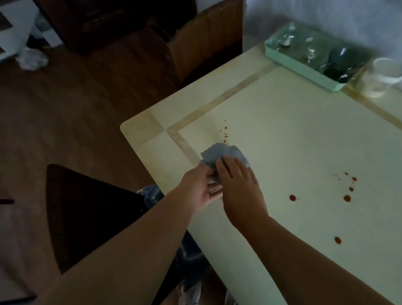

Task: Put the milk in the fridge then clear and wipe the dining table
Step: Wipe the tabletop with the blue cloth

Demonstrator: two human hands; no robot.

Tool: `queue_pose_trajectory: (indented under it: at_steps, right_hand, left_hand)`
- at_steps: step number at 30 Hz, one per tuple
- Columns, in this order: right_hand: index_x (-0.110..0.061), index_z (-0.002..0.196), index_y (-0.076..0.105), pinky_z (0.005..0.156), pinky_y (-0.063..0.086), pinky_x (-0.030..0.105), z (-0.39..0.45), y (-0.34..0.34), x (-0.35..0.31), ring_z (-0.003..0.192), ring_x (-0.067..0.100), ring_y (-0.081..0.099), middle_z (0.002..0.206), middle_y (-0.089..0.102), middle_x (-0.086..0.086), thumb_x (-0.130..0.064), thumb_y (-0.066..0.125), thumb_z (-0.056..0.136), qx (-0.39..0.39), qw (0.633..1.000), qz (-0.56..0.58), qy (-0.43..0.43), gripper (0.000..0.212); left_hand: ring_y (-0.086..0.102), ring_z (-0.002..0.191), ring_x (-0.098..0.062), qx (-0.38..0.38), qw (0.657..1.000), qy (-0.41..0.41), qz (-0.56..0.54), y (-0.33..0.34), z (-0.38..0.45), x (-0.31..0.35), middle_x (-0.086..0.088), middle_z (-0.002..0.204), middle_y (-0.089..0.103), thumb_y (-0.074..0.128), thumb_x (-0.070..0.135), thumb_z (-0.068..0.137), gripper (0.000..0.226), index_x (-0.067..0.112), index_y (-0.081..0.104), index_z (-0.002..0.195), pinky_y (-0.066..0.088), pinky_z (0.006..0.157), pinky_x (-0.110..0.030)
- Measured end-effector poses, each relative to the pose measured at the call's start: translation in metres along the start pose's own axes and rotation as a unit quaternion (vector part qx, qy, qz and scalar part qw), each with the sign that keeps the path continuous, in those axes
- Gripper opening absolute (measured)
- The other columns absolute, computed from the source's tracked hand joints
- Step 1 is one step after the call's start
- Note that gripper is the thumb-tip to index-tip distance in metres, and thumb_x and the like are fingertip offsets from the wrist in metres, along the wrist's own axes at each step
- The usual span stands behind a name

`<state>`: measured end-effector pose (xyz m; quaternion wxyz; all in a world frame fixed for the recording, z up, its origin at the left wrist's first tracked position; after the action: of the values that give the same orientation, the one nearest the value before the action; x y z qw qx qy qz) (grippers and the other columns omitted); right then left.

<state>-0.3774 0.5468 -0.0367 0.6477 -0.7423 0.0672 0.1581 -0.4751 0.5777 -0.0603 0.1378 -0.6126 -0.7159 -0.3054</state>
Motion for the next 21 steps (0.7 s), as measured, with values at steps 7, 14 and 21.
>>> queue_pose_trajectory:
  at_steps: [7, 14, 21]
  right_hand:
    - [-0.008, 0.156, 0.015, 0.123, 0.014, 0.041, 0.01, 0.06, -0.002, 0.152, 0.027, 0.008, 0.164, 0.016, 0.01, -0.025, 0.038, 0.104, -0.092, 0.996, 0.002, -0.022, 0.059]
    - [-0.02, 0.157, -0.002, 0.122, 0.001, 0.051, 0.065, 0.081, -0.003, 0.151, 0.024, -0.011, 0.166, -0.003, 0.002, -0.053, 0.028, 0.101, -0.113, 0.988, -0.073, -0.08, 0.072]
    - [-0.016, 0.158, 0.006, 0.119, -0.005, 0.058, 0.086, 0.115, 0.009, 0.151, 0.03, -0.008, 0.165, 0.003, 0.007, -0.065, 0.024, 0.096, -0.086, 0.975, -0.134, -0.152, 0.081]
  left_hand:
    - [0.064, 0.106, -0.033, 0.171, 0.898, 0.128, 0.384, -0.059, 0.054, 0.017, -0.017, 0.113, 0.068, 0.054, 0.009, 0.093, 0.026, 0.005, 0.063, 0.117, 0.052, 0.087, -0.033]
    - [0.049, 0.122, -0.023, 0.289, 0.763, 0.291, 0.499, -0.075, 0.088, 0.06, -0.006, 0.133, 0.051, 0.052, 0.021, 0.094, 0.044, 0.017, 0.046, 0.137, 0.048, 0.098, -0.038]
    - [0.003, 0.152, -0.02, 0.302, 0.666, 0.305, 0.61, -0.081, 0.151, 0.085, -0.006, 0.164, 0.012, 0.037, 0.04, 0.101, 0.068, 0.013, 0.009, 0.157, 0.009, 0.123, -0.034]
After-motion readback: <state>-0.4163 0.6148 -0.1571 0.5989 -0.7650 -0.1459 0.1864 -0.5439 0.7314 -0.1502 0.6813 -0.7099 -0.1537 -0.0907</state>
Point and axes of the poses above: each hand's wrist, its own z-axis towards the middle knuckle, its own y-axis out of the palm, x = y × z, the point moved 5 cm from there along z, towards the middle knuckle
